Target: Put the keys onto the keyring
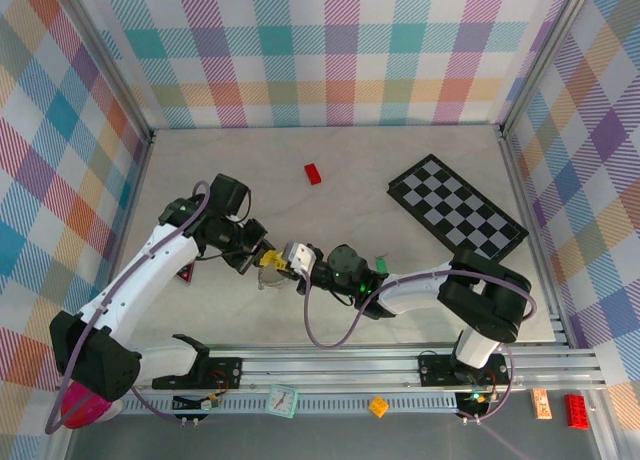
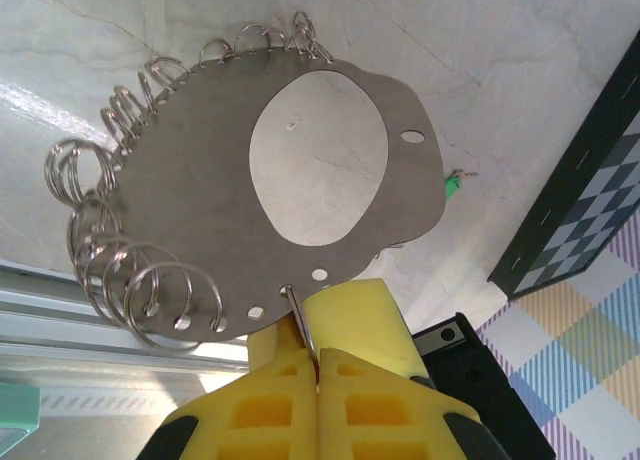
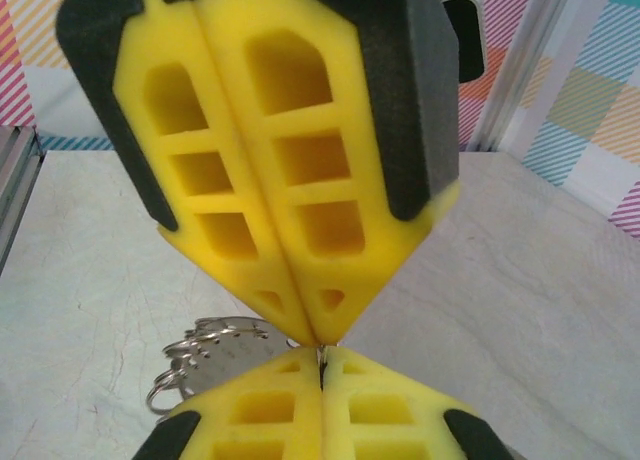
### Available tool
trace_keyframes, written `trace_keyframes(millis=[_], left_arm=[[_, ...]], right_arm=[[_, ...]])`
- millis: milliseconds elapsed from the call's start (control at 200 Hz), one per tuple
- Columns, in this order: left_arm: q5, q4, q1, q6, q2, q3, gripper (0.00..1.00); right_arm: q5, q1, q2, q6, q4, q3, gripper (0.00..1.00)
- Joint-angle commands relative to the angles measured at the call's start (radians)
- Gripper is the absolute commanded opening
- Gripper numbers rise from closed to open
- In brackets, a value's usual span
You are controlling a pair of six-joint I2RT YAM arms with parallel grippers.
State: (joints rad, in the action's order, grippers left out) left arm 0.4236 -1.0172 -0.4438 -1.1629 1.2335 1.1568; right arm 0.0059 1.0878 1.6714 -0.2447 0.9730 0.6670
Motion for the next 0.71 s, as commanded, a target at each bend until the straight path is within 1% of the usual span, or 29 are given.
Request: trace_keyframes(millis=[0,40,80,145,170,235,280,320,380,420,460,520,550,610,700], left_arm=[[0.001,0.020,-0.006,-0.006,-0.045,-0.009,0.26],[-0.048,0.035,-0.003,0.016,-0.057,0.002,0.44],[-0.113,0.055,-0.001,0.054,-0.071,0.019,0.57],[-0.235,0.095,0.002,0.162,-0.091,0.053,0.71],[-0.285,0.123,0.002,0.218,-0.100,0.061,0.73],[-0.385,0.215,0.002,0.416,-0.123,0.062,0.75],[-0.430,0.303,0.002,0.542,-0.149,0.035,0.75],[-0.442,0.396,0.002,0.669,-0.179,-0.009,0.73],[-0.420,0.536,0.002,0.874,-0.226,-0.095,0.70],[-0.382,0.623,0.002,1.007,-0.260,-0.154,0.69],[-0.305,0.685,0.002,1.188,-0.291,-0.211,0.67],[-0.187,0.718,0.002,1.461,-0.340,-0.288,0.63],[-0.151,0.718,0.002,1.588,-0.360,-0.322,0.61],[-0.123,0.719,0.002,1.738,-0.395,-0.379,0.60],[-0.031,0.649,0.002,1.897,-0.420,-0.413,0.59]], right_arm=[[0.021,0.006,-0.010,-0.016,0.053,-0.014,0.00],[0.015,0.006,-0.024,-0.021,0.036,-0.019,0.00],[0.007,0.005,-0.039,-0.026,0.006,-0.020,0.00],[-0.021,0.001,-0.069,-0.030,-0.060,-0.019,0.00],[-0.034,-0.001,-0.078,-0.029,-0.087,-0.019,0.00],[-0.066,-0.011,-0.104,-0.021,-0.146,-0.015,0.00],[-0.089,-0.017,-0.123,-0.018,-0.187,-0.013,0.00],[-0.107,-0.022,-0.137,-0.018,-0.226,-0.008,0.00],[-0.134,-0.031,-0.156,-0.018,-0.276,-0.001,0.00],[-0.150,-0.038,-0.166,-0.015,-0.305,0.006,0.00],[-0.166,-0.044,-0.176,-0.012,-0.331,0.012,0.00],[-0.190,-0.057,-0.187,-0.008,-0.381,0.024,0.00],[-0.200,-0.062,-0.192,-0.007,-0.396,0.030,0.00],[-0.219,-0.070,-0.203,-0.012,-0.433,0.042,0.00],[-0.243,-0.081,-0.222,-0.032,-0.503,0.061,0.00]])
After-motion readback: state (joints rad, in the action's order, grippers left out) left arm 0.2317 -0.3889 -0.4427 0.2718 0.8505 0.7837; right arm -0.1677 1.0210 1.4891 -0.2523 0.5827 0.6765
